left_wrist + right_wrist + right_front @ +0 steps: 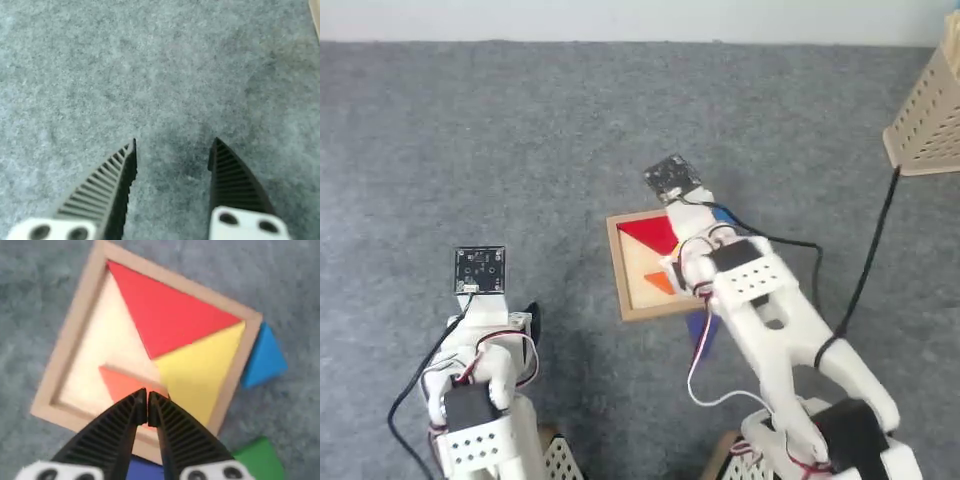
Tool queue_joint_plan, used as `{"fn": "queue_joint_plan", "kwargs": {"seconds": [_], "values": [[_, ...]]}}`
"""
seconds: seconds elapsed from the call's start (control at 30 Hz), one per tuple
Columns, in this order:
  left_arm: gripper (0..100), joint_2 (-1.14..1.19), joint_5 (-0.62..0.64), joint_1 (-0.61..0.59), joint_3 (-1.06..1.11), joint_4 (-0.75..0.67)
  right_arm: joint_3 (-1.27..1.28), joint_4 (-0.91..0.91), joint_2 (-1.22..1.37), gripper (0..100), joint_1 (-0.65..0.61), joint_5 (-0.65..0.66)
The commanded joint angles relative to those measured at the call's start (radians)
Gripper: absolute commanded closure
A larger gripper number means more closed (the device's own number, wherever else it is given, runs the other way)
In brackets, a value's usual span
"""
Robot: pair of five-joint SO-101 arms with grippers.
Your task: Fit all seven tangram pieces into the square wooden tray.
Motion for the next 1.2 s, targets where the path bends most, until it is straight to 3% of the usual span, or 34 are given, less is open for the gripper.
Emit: {"fn": "queue_joint_plan", "kwargs": {"seconds": [0.0, 0.33, 0.6, 1.17], "values": [[77, -0.015, 0.009, -0.005, -0.004, 0.003, -0.006, -0.068, -0.004, 99.1, -0.018, -0.018], [77, -0.015, 0.009, -0.005, -0.004, 0.003, -0.009, -0.097, 0.196, 99.1, 0.022, -0.017], [77, -0.015, 0.009, -0.005, -0.004, 0.003, -0.008, -0.021, 0.194, 99.1, 0.120, -0.017], [77, -0.015, 0.009, -0.005, -0.004, 0.003, -0.034, 0.070, 0.157, 99.1, 0.205, -0.015]]}}
